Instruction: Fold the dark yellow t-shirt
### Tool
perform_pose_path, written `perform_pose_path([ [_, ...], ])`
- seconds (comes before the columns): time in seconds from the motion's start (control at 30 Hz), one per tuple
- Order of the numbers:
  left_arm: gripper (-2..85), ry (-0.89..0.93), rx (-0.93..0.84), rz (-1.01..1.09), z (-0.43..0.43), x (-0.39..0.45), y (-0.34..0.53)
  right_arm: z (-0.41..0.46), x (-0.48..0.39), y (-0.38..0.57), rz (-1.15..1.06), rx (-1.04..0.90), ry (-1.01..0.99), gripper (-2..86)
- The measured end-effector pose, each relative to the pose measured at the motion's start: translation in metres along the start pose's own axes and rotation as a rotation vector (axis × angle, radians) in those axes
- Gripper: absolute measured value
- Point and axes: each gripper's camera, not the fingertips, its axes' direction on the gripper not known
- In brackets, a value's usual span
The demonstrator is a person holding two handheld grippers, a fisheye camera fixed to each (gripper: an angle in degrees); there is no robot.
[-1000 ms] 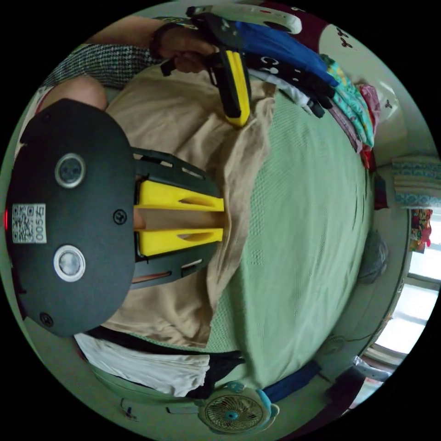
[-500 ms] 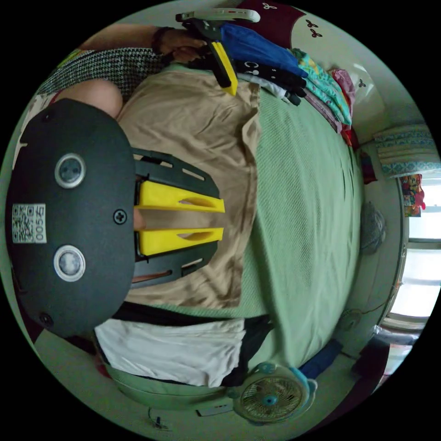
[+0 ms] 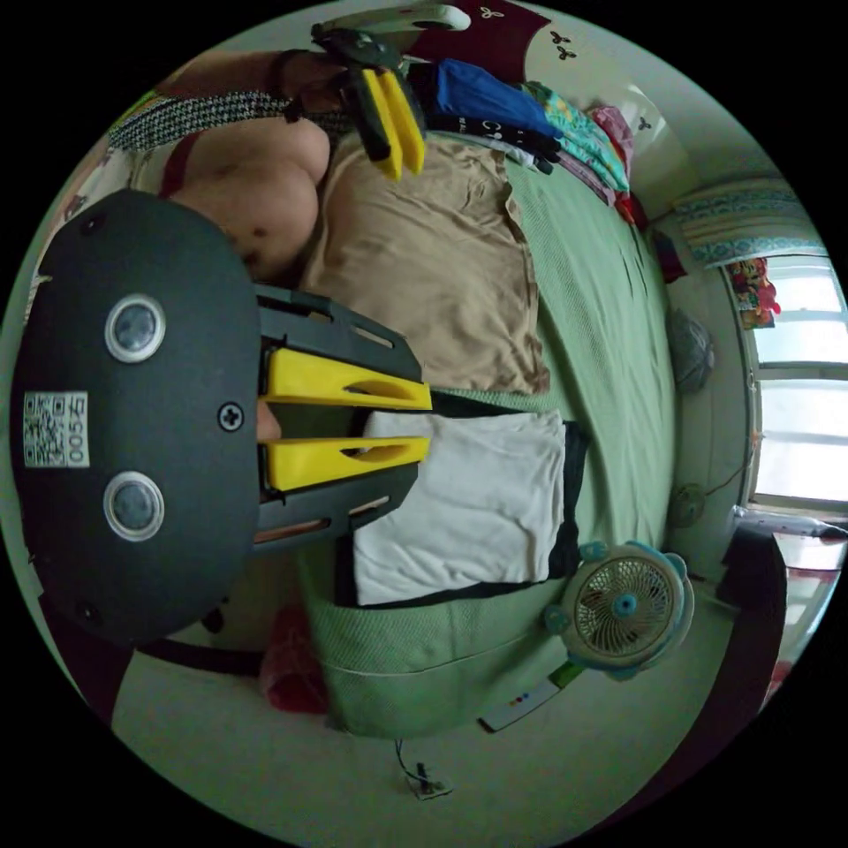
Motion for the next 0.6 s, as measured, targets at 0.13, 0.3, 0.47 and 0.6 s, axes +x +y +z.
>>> perform_pose_path([
  [0.13,11.0,0.049,-0.062,0.076,0.040,0.077,0.002,-0.020,0.022,0.017,-0.018,0.009,0.022,5.2],
  [0.3,12.8,0.008,-0.094,0.080,0.085,0.136,0.008,-0.033,0.044,0.028,0.024,0.011,-0.010,5.0],
  [0.47,13.8,-0.077,-0.137,0.066,0.118,0.166,0.009,-0.039,0.053,0.037,0.020,0.036,-0.040,4.7],
  [0.6,13.4,-0.178,-0.136,0.070,0.136,0.182,0.012,-0.038,0.058,0.030,0.015,0.033,-0.062,4.3],
])
